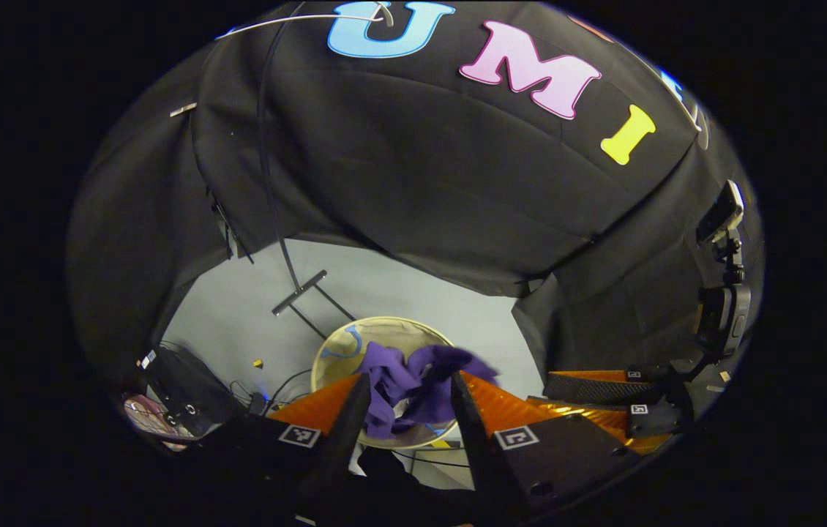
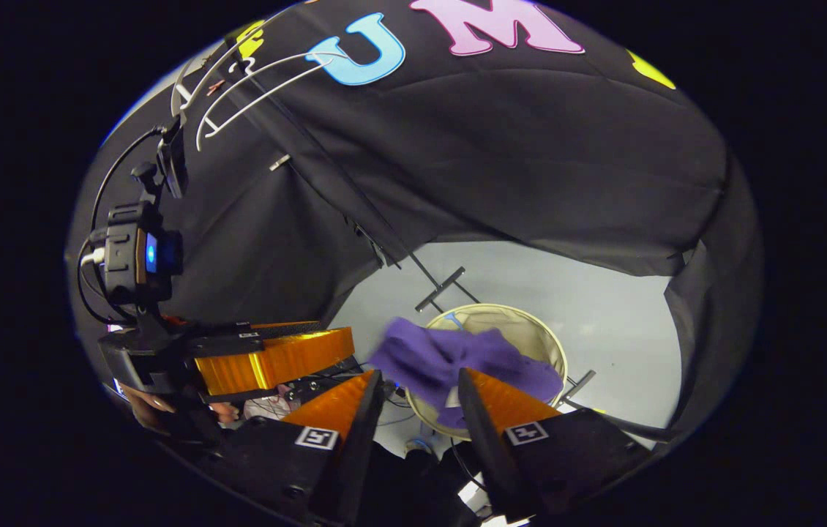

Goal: Grasp the clothes on the hanger with both hands and then place them into the laundry hamper below.

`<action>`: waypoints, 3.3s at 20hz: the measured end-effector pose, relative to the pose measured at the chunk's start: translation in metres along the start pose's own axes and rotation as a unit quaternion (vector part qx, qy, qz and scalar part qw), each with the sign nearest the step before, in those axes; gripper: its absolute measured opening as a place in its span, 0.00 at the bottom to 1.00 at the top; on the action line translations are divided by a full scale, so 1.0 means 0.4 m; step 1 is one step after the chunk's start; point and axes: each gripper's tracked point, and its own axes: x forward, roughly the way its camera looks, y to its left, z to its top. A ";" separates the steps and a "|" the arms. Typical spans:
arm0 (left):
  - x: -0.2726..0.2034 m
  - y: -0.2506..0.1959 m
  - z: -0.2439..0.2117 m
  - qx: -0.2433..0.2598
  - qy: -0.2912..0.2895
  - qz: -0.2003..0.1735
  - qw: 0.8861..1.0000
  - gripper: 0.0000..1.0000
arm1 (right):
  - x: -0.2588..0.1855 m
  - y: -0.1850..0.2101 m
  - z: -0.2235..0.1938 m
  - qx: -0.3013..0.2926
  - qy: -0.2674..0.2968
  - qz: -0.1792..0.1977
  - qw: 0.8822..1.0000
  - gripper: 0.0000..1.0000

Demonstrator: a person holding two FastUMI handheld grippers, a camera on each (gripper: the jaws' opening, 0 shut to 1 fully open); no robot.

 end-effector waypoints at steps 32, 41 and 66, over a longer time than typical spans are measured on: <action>-0.462 0.083 0.160 0.115 -0.247 -0.053 0.961 0.96 | -0.330 0.235 0.127 -0.042 -0.253 -0.075 0.964 0.99; -0.840 0.068 0.218 0.169 -0.428 -0.098 0.883 0.95 | -0.664 0.442 0.188 -0.103 -0.500 -0.132 0.850 0.98; -1.071 0.045 0.186 0.203 -0.526 -0.123 0.817 0.95 | -0.870 0.529 0.165 -0.153 -0.598 -0.217 0.756 0.97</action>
